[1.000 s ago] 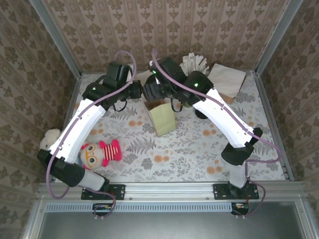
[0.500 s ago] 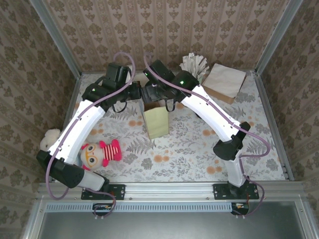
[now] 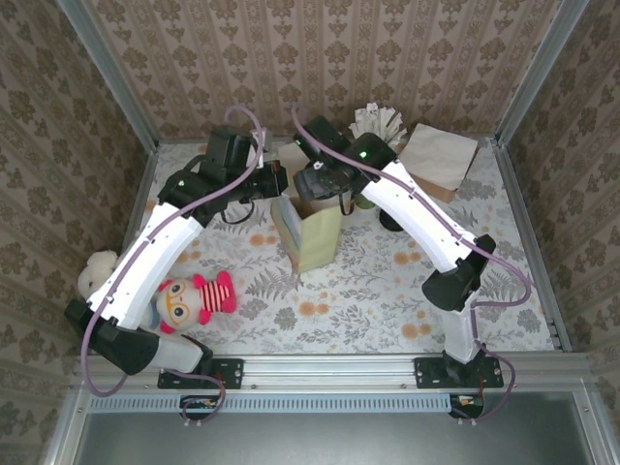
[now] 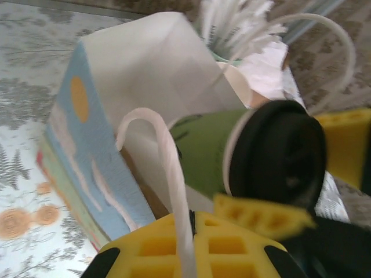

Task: Pack the takeout coffee

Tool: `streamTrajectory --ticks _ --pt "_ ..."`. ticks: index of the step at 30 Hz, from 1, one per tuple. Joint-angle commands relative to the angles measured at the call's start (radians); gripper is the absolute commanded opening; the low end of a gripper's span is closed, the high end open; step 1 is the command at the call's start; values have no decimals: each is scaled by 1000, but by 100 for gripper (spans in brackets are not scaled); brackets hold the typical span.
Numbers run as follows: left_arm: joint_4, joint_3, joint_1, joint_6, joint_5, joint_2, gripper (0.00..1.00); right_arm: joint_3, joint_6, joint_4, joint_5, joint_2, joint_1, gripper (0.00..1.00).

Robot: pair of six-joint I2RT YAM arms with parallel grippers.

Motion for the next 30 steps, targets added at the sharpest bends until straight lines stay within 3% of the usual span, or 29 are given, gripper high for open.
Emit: streamTrajectory --ticks 1,6,16,23,30 --pt "13 44 -41 -13 36 -13 0 -32 -79 -66 64 -82 -30 62" --pt "30 27 -71 -40 26 -32 4 -61 -109 -79 39 -120 -53 62" --pt "142 -130 -71 -117 -11 -80 2 -131 31 20 -254 -166 -36 60" --pt "166 -158 -70 -123 -39 -96 0 -180 133 106 -233 -167 3 62" --pt "184 -184 -72 -110 -83 -124 0 -360 228 251 -147 -239 9 63"
